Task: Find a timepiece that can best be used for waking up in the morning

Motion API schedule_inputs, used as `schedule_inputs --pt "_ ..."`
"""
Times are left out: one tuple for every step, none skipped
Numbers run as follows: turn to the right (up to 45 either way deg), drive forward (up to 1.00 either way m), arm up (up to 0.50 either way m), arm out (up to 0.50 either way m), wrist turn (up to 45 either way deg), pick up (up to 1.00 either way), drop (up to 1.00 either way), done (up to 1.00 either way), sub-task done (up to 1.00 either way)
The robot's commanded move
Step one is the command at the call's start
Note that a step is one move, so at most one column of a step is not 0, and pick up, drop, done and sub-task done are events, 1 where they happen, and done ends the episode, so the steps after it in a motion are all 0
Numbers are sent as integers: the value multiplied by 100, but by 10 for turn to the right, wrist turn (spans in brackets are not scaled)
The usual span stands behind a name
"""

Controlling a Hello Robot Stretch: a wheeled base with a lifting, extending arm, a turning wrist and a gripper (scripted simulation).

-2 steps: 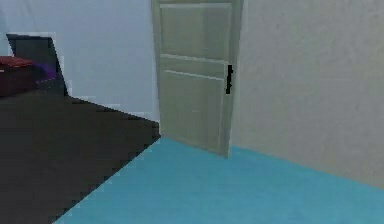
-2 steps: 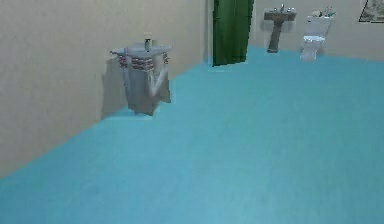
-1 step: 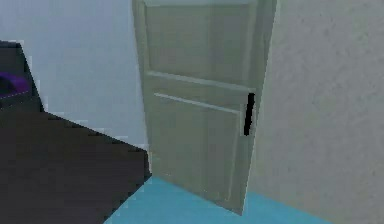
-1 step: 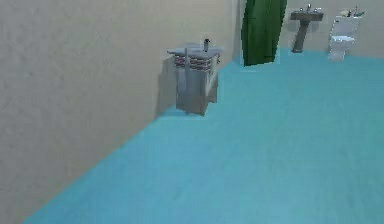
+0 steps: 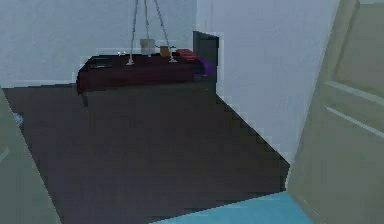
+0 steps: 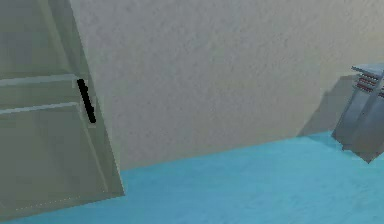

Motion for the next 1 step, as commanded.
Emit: schedule_inputs --pt "-120 0 0 0 0 0 0 0 0"
